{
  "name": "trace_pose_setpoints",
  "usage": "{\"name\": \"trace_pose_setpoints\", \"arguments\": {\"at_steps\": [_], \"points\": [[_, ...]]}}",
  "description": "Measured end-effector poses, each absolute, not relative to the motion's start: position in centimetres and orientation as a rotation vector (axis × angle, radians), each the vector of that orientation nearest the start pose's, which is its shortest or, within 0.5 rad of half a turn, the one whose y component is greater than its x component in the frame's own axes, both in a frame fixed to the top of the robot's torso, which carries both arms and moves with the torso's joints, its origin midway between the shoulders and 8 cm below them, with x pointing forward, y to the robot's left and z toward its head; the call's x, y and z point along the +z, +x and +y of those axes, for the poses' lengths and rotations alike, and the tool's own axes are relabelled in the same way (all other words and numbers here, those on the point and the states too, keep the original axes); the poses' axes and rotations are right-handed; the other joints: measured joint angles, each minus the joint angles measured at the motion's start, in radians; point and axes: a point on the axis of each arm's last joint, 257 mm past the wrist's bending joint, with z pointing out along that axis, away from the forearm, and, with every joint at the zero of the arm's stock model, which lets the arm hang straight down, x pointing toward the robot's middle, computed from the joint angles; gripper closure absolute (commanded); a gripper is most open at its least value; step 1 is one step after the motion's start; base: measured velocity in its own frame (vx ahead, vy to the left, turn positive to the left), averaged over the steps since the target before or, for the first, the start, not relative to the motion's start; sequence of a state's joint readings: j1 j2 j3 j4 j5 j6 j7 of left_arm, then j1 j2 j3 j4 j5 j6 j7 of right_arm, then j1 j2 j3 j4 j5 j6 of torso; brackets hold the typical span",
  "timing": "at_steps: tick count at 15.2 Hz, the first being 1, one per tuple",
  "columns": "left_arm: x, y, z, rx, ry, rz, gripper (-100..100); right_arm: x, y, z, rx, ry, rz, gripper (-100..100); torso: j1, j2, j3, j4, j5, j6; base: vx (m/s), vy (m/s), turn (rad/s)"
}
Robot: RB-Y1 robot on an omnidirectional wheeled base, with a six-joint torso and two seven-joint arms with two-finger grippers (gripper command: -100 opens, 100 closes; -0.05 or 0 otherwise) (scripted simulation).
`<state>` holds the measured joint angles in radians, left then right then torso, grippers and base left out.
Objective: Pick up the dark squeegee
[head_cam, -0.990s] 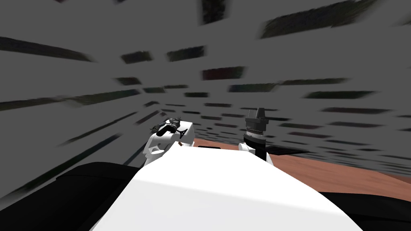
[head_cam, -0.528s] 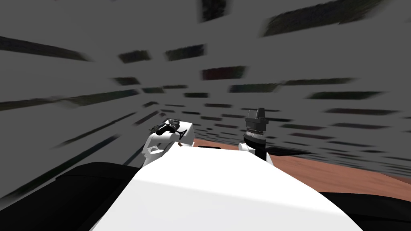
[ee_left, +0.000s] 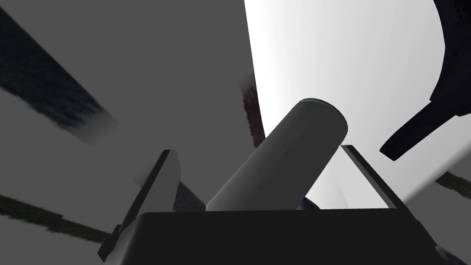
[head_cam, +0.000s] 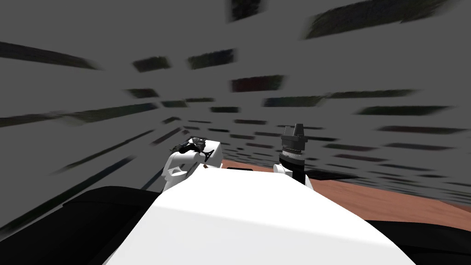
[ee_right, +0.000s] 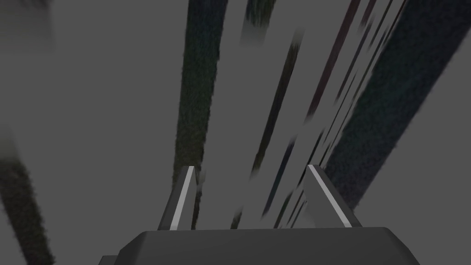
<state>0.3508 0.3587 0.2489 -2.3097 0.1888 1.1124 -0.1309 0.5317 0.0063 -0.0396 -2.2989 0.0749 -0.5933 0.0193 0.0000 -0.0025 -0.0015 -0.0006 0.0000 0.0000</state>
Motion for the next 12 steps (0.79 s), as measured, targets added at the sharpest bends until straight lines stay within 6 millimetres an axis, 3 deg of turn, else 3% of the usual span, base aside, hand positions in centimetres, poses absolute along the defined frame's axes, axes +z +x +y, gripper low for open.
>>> {"name": "trace_pose_setpoints", "arguments": {"at_steps": [12], "points": [[-27.4, 33.2, 42.8, -0.275, -1.667, 1.762, -100, 4.0, 32.1, -28.1, 1.207, 0.532, 0.601, 0, 0.000, 0.001, 0.000, 0.000, 0.000, 0.000, 0.028, 0.000, 0.002]]}}
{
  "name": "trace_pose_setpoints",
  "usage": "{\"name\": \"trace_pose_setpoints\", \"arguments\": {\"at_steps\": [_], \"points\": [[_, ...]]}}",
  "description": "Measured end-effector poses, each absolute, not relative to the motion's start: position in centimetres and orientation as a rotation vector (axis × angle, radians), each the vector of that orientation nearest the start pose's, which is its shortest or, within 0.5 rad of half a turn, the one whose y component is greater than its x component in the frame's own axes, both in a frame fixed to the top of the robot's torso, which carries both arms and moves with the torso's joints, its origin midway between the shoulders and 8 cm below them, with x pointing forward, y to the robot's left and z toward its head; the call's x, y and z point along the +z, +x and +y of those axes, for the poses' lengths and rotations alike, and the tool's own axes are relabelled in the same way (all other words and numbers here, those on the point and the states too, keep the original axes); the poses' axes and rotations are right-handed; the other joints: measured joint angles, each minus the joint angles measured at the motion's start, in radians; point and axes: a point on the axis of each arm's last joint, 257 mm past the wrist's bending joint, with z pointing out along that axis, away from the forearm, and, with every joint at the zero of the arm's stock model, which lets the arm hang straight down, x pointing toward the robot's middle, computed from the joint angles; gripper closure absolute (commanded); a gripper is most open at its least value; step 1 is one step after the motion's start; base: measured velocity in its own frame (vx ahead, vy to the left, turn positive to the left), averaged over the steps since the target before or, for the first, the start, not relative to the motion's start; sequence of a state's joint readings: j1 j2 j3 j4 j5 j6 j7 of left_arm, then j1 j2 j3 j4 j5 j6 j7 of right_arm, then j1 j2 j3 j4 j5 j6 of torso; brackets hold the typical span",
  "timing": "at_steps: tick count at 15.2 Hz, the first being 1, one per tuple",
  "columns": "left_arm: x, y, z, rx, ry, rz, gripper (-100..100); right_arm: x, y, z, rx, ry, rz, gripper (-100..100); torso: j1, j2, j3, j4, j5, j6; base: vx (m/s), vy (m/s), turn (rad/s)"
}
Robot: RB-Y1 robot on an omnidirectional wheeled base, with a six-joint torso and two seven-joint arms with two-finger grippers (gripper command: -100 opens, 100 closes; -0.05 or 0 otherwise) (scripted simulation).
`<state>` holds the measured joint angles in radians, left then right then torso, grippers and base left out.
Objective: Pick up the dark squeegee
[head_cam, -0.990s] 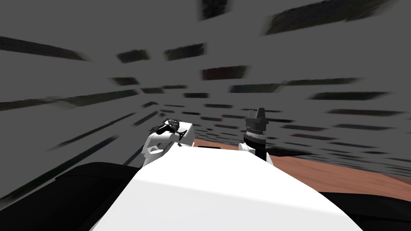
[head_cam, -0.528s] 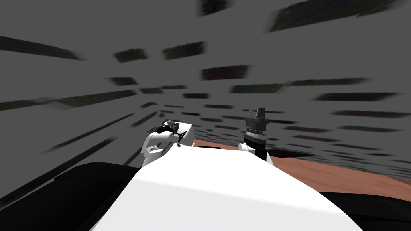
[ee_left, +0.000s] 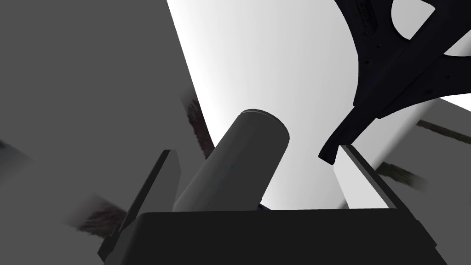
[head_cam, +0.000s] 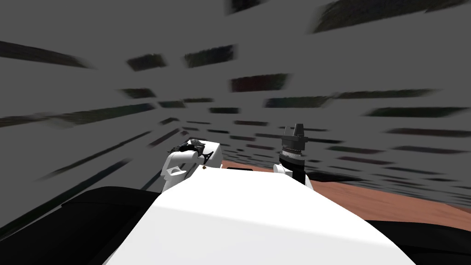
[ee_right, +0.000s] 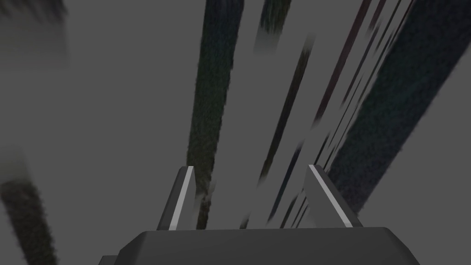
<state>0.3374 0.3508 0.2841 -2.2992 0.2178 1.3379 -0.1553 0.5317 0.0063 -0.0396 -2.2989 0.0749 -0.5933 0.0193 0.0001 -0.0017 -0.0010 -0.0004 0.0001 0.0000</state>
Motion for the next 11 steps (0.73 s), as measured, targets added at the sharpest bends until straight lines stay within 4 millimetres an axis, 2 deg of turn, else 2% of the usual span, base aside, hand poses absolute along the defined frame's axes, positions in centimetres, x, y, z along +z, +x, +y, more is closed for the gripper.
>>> {"name": "trace_pose_setpoints", "arguments": {"at_steps": [11], "points": [[-29.9, 29.2, 42.8, -0.154, -1.816, 1.859, -100, 4.0, 32.1, -28.1, 1.207, 0.532, 0.601, 0, 0.000, 0.000, 0.000, 0.000, 0.000, 0.000, 0.028, 0.000, 0.002]]}}
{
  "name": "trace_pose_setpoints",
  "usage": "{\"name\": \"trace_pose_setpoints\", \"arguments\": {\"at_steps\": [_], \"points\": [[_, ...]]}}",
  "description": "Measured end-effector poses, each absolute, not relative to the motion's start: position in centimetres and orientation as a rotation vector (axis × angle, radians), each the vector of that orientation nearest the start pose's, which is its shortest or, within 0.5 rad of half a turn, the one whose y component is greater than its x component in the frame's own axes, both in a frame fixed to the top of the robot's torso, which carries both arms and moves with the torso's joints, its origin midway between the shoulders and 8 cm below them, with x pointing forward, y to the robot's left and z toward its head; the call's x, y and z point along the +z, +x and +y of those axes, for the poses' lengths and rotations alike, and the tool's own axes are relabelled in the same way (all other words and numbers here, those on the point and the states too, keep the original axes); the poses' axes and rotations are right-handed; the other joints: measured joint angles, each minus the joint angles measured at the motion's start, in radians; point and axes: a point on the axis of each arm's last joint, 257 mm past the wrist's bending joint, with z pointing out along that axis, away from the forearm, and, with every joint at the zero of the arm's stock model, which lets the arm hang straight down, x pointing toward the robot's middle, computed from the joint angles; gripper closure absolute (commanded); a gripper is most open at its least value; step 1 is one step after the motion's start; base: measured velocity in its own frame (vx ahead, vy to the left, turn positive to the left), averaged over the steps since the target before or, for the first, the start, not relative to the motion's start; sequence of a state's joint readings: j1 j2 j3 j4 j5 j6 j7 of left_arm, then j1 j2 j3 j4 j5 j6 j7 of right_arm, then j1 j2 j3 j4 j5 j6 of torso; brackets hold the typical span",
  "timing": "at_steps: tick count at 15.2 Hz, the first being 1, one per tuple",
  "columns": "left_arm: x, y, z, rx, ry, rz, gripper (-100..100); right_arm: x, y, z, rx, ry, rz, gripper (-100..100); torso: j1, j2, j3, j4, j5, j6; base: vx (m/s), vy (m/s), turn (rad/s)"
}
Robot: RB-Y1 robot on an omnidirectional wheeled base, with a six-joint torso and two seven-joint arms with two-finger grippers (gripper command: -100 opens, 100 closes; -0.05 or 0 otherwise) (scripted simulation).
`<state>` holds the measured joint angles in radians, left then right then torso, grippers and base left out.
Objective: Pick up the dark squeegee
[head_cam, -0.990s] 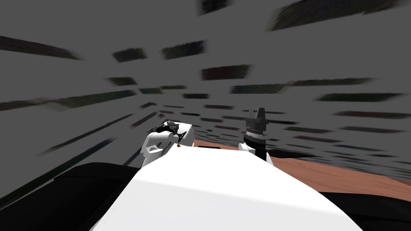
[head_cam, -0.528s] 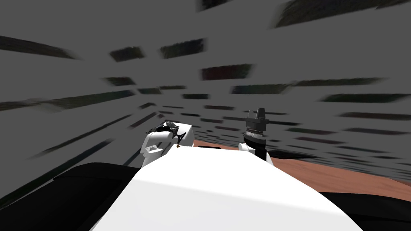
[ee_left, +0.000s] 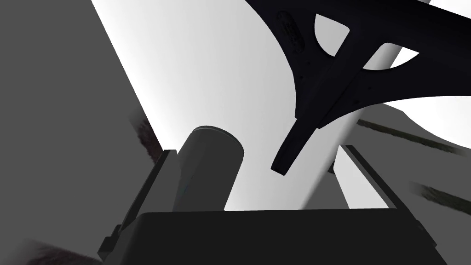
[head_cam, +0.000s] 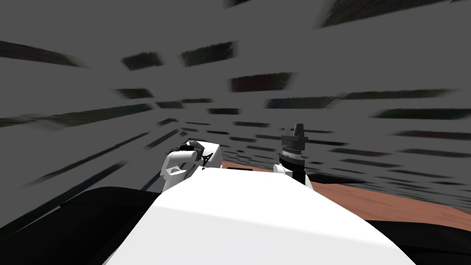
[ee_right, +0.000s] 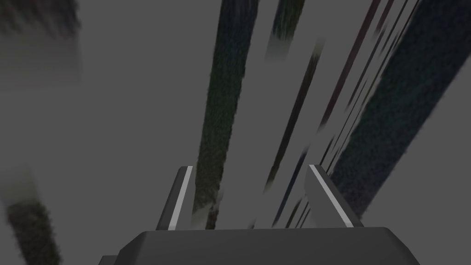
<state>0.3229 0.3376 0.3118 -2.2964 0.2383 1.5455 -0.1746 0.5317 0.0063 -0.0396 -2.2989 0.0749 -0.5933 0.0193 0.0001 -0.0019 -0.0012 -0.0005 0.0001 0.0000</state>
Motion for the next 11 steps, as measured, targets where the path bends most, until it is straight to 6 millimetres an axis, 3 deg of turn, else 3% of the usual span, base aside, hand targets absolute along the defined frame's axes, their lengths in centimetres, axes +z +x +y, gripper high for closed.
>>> {"name": "trace_pose_setpoints", "arguments": {"at_steps": [11], "points": [[-31.7, 25.0, 42.1, -0.043, -1.961, 1.954, -100, 4.0, 32.1, -28.1, 1.207, 0.532, 0.601, 0, 0.000, 0.000, 0.000, 0.000, 0.000, 0.000, 0.027, -0.001, 0.002]]}}
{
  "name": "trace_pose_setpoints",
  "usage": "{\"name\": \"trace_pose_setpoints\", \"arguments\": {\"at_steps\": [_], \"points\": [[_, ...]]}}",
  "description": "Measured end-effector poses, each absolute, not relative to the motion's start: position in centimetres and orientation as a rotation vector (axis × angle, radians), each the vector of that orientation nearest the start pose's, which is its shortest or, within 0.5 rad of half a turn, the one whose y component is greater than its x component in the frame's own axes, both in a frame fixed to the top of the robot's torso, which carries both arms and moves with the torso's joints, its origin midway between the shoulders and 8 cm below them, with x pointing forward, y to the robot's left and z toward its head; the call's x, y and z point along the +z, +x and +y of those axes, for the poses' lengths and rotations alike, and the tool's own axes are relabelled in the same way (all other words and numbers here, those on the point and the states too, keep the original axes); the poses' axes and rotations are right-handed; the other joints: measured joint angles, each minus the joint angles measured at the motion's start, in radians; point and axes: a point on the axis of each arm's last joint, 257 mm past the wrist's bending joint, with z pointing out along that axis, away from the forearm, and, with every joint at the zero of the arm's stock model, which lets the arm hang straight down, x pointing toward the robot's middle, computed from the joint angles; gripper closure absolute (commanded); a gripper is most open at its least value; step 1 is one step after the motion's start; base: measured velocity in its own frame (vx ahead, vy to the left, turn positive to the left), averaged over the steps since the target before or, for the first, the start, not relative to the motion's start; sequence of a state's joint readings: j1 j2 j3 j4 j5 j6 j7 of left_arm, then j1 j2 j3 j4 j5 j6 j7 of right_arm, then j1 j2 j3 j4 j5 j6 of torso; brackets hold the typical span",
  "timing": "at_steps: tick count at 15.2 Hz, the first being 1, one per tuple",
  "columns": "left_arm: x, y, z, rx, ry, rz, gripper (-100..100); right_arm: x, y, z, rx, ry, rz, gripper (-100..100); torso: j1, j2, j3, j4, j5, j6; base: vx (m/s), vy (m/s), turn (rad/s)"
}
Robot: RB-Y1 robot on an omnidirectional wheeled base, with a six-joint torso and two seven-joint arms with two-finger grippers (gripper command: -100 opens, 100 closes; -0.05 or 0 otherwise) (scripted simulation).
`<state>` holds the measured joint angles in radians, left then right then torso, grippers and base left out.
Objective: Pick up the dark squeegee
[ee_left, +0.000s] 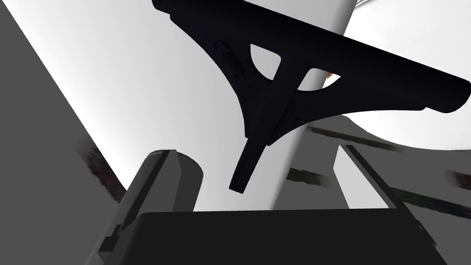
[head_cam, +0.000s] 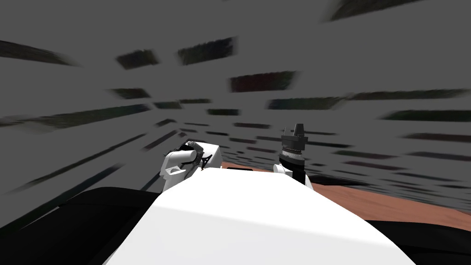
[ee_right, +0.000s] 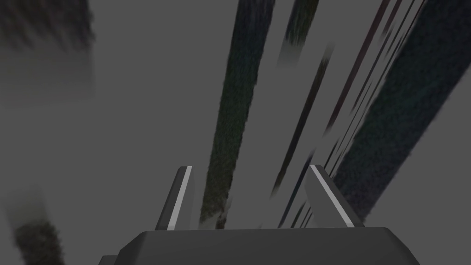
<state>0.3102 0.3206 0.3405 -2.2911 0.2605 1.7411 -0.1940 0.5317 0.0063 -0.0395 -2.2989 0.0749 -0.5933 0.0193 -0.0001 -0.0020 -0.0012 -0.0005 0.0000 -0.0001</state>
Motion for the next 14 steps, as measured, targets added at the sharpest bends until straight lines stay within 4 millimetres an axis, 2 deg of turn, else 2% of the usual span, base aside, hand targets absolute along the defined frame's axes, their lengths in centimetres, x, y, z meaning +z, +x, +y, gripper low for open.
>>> {"name": "trace_pose_setpoints", "arguments": {"at_steps": [4, 10, 11, 14], "points": [[-32.1, 24.0, 42.0, -0.017, -1.994, 1.977, -100, 4.0, 32.1, -28.1, 1.207, 0.532, 0.601, 0, 0.000, 0.001, 0.000, 0.000, 0.000, 0.000, 0.013, 0.001, -0.002], [-33.8, 24.8, 42.5, -0.017, -2.000, 1.972, -100, 4.0, 32.1, -28.1, 1.207, 0.532, 0.601, 0, 0.000, 0.003, 0.002, 0.001, 0.000, 0.000, -0.016, 0.003, -0.014], [-33.9, 24.8, 42.5, -0.018, -1.999, 1.971, 100, 4.0, 32.1, -28.1, 1.207, 0.532, 0.601, 0, 0.000, 0.003, 0.002, 0.001, 0.000, 0.000, 0.000, 0.000, 0.000], [-33.8, 24.9, 42.5, -0.018, -1.995, 1.974, 100, 4.0, 32.1, -28.1, 1.207, 0.532, 0.601, 0, 0.000, 0.002, 0.001, 0.000, 0.000, -0.001, -0.001, 0.000, -0.005]]}}
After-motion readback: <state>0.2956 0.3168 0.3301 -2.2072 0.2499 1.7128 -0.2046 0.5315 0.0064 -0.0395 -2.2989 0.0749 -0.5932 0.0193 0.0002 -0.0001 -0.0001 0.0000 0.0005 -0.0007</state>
